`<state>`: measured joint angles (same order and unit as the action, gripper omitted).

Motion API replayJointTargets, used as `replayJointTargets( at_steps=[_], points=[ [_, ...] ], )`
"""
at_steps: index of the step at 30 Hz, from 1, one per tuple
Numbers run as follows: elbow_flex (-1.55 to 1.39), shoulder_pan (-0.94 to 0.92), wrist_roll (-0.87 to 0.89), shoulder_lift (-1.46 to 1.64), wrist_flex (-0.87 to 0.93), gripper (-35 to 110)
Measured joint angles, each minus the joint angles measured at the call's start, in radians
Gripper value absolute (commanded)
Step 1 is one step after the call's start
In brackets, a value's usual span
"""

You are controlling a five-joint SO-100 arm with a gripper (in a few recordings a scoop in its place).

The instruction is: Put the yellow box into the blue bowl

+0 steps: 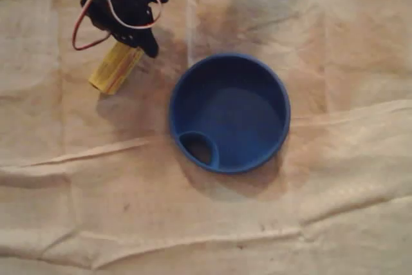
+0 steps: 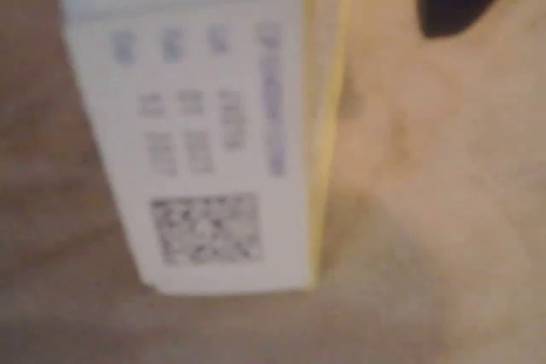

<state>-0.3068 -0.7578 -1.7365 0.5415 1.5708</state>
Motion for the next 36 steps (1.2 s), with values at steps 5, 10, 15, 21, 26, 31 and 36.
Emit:
replayJointTargets(
  at_steps=[5, 10, 15, 21, 26, 31, 36],
  points=[
    [0.0, 0.002, 0.0, 0.0, 0.0, 15],
    [0.0, 0.002, 0.0, 0.0, 0.0, 12],
    [0.0, 0.002, 0.0, 0.0, 0.0, 10],
    [0.0, 0.003, 0.0, -0.008, 0.0, 7],
    [0.005, 0.003, 0.0, -0.015, 0.0, 1],
    [0.005, 0.003, 0.0, -0.015, 0.0, 0],
    [0.005, 0.003, 0.0, -0.015, 0.0, 0]
  ],
)
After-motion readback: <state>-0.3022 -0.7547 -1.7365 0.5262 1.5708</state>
